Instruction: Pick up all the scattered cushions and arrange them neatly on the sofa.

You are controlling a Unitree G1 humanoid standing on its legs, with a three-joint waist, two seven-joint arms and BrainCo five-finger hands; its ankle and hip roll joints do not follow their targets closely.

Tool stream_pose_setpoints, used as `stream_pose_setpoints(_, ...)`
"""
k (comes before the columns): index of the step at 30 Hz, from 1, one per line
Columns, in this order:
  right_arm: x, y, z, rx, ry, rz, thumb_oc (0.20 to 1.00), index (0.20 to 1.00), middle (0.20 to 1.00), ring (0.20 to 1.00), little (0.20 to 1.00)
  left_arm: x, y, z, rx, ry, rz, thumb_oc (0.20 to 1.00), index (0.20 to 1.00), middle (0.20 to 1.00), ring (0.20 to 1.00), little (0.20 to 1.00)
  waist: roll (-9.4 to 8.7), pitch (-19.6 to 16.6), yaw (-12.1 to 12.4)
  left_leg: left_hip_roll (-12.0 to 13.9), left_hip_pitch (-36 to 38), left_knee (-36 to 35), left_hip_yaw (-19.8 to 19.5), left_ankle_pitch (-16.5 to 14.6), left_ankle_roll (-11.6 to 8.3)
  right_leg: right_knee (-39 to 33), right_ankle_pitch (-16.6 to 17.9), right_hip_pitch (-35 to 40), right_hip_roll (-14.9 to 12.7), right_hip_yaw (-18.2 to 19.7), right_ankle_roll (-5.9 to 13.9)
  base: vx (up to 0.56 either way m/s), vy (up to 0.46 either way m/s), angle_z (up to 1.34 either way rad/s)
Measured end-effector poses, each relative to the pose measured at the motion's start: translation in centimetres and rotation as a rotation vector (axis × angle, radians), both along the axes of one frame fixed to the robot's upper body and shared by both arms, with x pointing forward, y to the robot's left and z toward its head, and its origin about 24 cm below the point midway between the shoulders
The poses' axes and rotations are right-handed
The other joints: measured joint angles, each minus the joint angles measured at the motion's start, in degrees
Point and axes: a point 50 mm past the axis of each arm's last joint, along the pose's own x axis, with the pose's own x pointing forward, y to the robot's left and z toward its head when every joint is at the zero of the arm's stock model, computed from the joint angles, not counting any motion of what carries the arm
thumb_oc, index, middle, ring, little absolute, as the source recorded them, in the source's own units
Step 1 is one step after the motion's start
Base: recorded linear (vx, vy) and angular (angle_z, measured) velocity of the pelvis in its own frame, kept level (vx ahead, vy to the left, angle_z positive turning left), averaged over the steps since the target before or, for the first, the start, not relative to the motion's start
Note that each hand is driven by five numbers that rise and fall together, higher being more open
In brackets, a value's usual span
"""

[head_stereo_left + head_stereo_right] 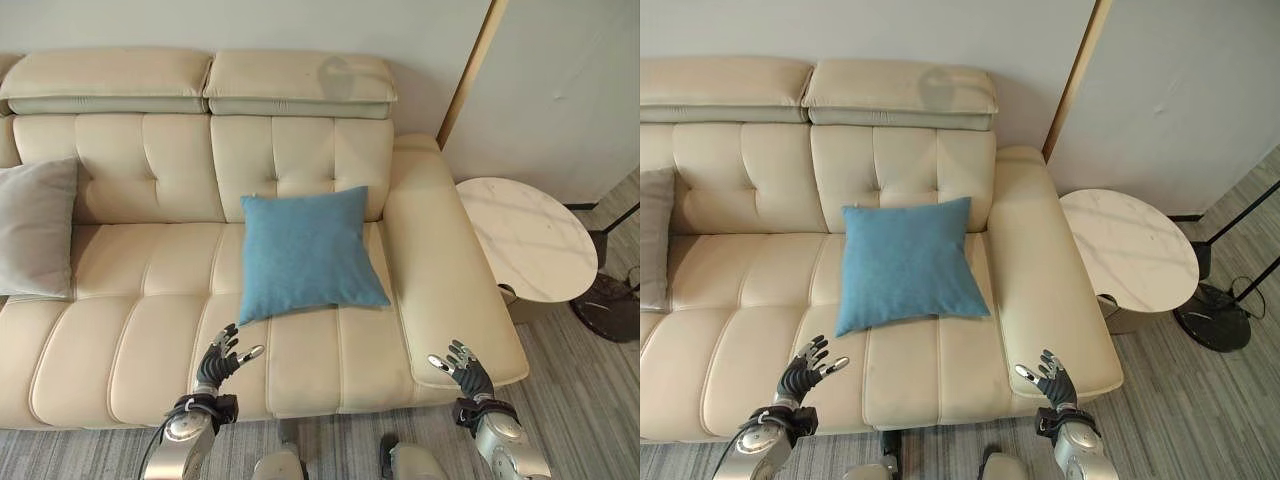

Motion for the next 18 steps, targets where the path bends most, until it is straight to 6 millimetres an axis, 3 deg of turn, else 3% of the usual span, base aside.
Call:
stream_pose_setpoints(1,0.7,-0.2,0.5,-0.011,-0.022,0.003,1.000,1.000,1.000,1.000,1.000,-0.5,-0.5,-1.0,-0.039,0.031,0.040,1.000,1.000,1.000,1.000,1.000,2.00,0.3,0.1,2.3,-1.0,1.3,-0.6,-0.4,-0.87,-2.7,1.8,0.0,2.4,-0.7,-1.59,-0.26,-0.355,-0.72)
stream_pose_setpoints(2,0.8,-0.2,0.7,-0.013,-0.030,0.004,1.000,1.000,1.000,1.000,1.000,-0.9,-0.8,-1.4,-0.053,0.051,0.043,1.000,1.000,1.000,1.000,1.000,2.46,0.3,0.2,2.6,-1.3,1.8,-1.2,-1.8,-2.17,-3.1,2.4,-0.3,3.1,-0.2,-1.85,-0.21,-0.255,-0.53)
stream_pose_setpoints(3,0.9,-0.3,0.9,-0.020,-0.037,0.003,1.000,1.000,1.000,1.000,1.000,-1.6,-1.5,-2.2,-0.097,0.080,0.070,1.000,1.000,1.000,1.000,1.000,4.03,0.2,0.2,3.5,-1.6,2.1,-2.7,-2.9,-2.86,-3.2,3.0,-0.6,5.0,0.2,-2.37,-0.14,-0.160,-0.33)
stream_pose_setpoints(5,0.0,-0.7,0.6,-0.017,-0.019,-0.016,1.000,1.000,1.000,1.000,1.000,-1.9,-2.5,-2.8,-0.150,0.094,0.100,1.000,1.000,1.000,1.000,1.000,5.26,0.5,-0.1,4.3,-2.1,3.9,-4.6,-3.1,-2.70,-3.2,3.3,-0.2,6.2,0.0,-3.45,-0.22,-0.179,-0.12)
stream_pose_setpoints(6,-0.5,-1.1,0.4,-0.033,-0.004,-0.014,1.000,1.000,1.000,1.000,1.000,-2.0,-3.1,-3.0,-0.180,0.096,0.109,1.000,1.000,1.000,1.000,1.000,6.44,0.1,-0.2,4.9,-3.1,5.3,-7.1,-0.3,-1.48,-3.0,3.7,-0.3,7.3,-0.2,-3.58,-0.26,-0.199,-0.05)
stream_pose_setpoints(7,-0.8,-1.3,0.2,-0.037,0.008,-0.019,1.000,1.000,1.000,1.000,1.000,-1.9,-3.3,-3.1,-0.187,0.098,0.106,1.000,1.000,1.000,1.000,1.000,6.73,0.1,-0.5,5.4,-3.4,5.9,-7.3,-0.3,-2.31,-2.8,3.3,-0.3,7.6,-0.5,-3.78,-0.25,-0.135,0.04)
stream_pose_setpoints(9,-1.1,-1.6,0.1,-0.051,0.022,-0.017,1.000,1.000,1.000,1.000,1.000,-1.2,-4.1,-3.0,-0.203,0.089,0.080,1.000,1.000,1.000,1.000,1.000,7.48,0.4,-1.1,5.5,-4.4,6.7,-7.4,3.0,-4.50,-1.8,2.8,-0.7,7.7,-1.5,-4.46,-0.26,-0.067,0.22)
stream_pose_setpoints(10,-1.1,-1.6,0.1,-0.052,0.021,-0.016,1.000,1.000,1.000,1.000,1.000,-0.9,-4.3,-2.8,-0.219,0.079,0.084,1.000,1.000,1.000,1.000,1.000,7.60,0.4,-1.1,5.5,-4.6,6.7,-7.4,3.9,-4.64,-1.6,2.7,-0.8,8.0,-1.9,-4.49,-0.26,-0.065,0.25)
stream_pose_setpoints(12,-0.7,-1.2,0.3,-0.049,0.010,0.001,1.000,1.000,1.000,1.000,1.000,-0.2,-4.3,-2.5,-0.229,0.059,0.083,1.000,1.000,1.000,1.000,1.000,7.04,0.9,-1.0,4.7,-4.9,6.0,-9.0,7.9,-5.34,-1.0,2.7,-1.1,6.8,-2.6,-5.59,-0.12,-0.021,0.21)
stream_pose_setpoints(13,-0.5,-1.1,0.4,-0.045,0.004,0.003,1.000,1.000,1.000,1.000,1.000,0.1,-4.3,-2.3,-0.227,0.051,0.079,1.000,1.000,1.000,1.000,1.000,6.58,1.2,-1.0,3.8,-5.1,5.8,-9.0,10.5,-6.07,-1.0,2.2,-0.9,5.8,-3.2,-7.13,-0.07,-0.008,0.22)
stream_pose_setpoints(14,-0.5,-1.1,0.4,-0.044,0.004,0.003,1.000,1.000,1.000,1.000,1.000,0.1,-4.3,-2.3,-0.228,0.050,0.077,1.000,1.000,1.000,1.000,1.000,5.93,1.4,-1.3,3.0,-5.3,6.2,-9.2,11.2,-5.77,-1.1,2.6,-1.0,5.0,-3.4,-7.85,-0.13,0.006,0.21)
stream_pose_setpoints(15,-0.5,-1.0,0.3,-0.041,0.005,0.004,1.000,1.000,1.000,1.000,1.000,0.0,-4.2,-2.4,-0.226,0.055,0.075,1.000,1.000,1.000,1.000,1.000,4.37,1.6,-1.4,0.8,-5.5,10.1,-9.3,5.7,-4.61,-1.3,3.1,-0.9,2.9,-3.3,-7.98,-0.09,0.010,0.12)
stream_pose_setpoints(17,-0.6,-1.2,0.3,-0.042,0.006,0.006,1.000,1.000,1.000,1.000,1.000,-0.2,-4.2,-2.5,-0.227,0.060,0.073,1.000,1.000,1.000,1.000,1.000,3.74,1.3,-2.1,-1.7,-3.6,14.4,-8.6,-4.0,-4.04,-4.8,5.9,0.8,1.3,-3.5,-6.19,-0.07,0.034,0.22)
stream_pose_setpoints(18,-0.6,-1.2,0.4,-0.043,0.001,0.007,1.000,1.000,1.000,1.000,1.000,-0.1,-4.1,-2.4,-0.227,0.055,0.069,1.000,1.000,1.000,1.000,1.000,4.05,1.2,-3.0,-2.5,0.2,14.0,-8.5,-5.5,-3.14,-7.3,7.1,2.0,1.5,-4.2,-5.36,-0.03,0.117,0.54)
